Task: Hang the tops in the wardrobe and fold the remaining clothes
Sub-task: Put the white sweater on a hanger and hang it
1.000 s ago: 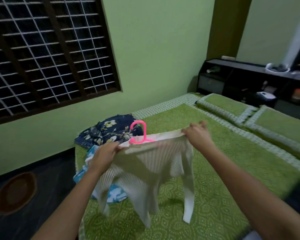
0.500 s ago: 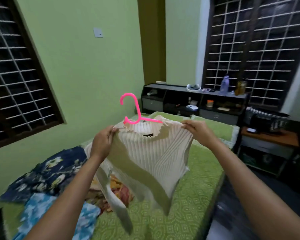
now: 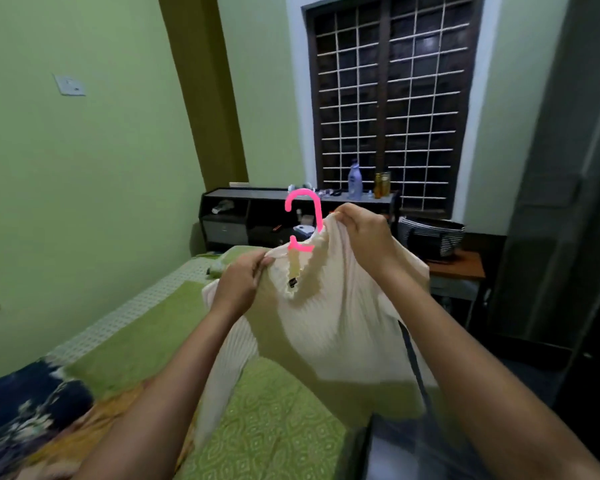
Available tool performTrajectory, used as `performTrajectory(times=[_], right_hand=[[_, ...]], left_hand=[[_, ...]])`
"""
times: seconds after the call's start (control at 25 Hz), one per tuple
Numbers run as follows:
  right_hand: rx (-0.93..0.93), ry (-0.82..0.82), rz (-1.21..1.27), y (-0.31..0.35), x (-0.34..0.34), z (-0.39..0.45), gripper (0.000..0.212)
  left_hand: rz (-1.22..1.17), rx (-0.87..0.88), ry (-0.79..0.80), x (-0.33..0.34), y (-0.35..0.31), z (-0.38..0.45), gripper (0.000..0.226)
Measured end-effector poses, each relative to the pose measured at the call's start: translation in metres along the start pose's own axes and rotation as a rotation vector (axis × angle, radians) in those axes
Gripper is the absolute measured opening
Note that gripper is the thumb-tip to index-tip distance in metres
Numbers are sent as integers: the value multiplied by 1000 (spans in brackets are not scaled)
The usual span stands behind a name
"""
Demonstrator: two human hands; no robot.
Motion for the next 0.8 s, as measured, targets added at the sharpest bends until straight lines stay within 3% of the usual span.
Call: performTrajectory(times=[0.16,0.36,0.44,0.52,0.8], right_hand=[[113,146,-233,-96,-68,19,29],[143,343,-234,-194,-146,35,31],[211,296,-379,-231,-167,42,33],[254,201,-470,-258,-182,51,21],[268,58,-568,-349,-183,127,22]], left_hand=[[-68,12,-53,73,-26,58,40],[-71,65,-61,149,-43,118,29],[-95,77,-50,178,-49,145,26],[-107,90,-28,206,-52,173,27],[-144,152,39,316,-41,284,35]])
Point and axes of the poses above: each hand's wrist, its own z-axis towards the middle knuckle, its own x-axis out of the palm, y = z × x, the point moved 1 cm from there along z, towards the middle knuckle, and after that the axes turned 4 degrees about x, right-handed, at the moved point
